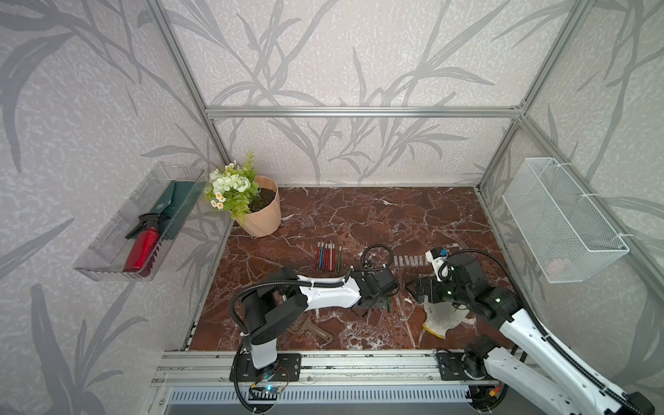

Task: Remove protective caps from carving knives
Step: Pick up the carving knife from the center of the board.

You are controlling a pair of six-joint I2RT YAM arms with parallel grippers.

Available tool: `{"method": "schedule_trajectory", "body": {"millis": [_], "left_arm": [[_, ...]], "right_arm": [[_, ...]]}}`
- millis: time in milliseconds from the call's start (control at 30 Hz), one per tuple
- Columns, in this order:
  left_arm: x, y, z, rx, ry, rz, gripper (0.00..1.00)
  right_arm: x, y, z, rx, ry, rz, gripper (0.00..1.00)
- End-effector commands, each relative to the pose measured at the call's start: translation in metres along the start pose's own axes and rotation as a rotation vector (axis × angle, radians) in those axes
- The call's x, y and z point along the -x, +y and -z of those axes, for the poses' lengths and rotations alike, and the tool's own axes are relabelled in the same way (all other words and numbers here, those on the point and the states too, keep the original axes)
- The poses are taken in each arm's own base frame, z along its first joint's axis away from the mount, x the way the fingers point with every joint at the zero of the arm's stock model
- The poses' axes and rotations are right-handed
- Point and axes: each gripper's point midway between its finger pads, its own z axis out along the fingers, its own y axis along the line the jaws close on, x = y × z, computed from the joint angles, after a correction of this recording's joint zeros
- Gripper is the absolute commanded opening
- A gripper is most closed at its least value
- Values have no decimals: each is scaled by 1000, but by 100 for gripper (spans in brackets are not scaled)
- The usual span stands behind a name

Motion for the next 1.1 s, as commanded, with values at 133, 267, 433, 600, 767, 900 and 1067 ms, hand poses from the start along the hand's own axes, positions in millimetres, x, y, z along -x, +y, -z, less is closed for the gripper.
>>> {"method": "schedule_trajectory", "body": {"millis": [133, 267, 433, 600, 767, 900, 1067], "left_arm": [[3, 7, -1, -103, 10, -129, 8], [11, 3, 8, -151, -21, -193, 8], [22, 6, 17, -226, -62, -226, 8], [26, 8, 28, -266, -95, -268, 8], [28, 13, 36, -258, -104, -276, 8], [34, 13, 45, -264, -136, -272, 9], [42, 4, 48, -339, -191, -271, 8]], "right_arm": [[25, 5, -20, 12, -50, -32, 96], [36, 13, -33, 41, -25, -64, 88], [49, 22, -47, 78, -12, -113, 80], [52, 24, -58, 74, -5, -131, 71], [56, 32, -58, 83, -2, -152, 62], [57, 37, -59, 100, 7, -144, 58], [58, 48, -71, 159, 56, -124, 54]]}}
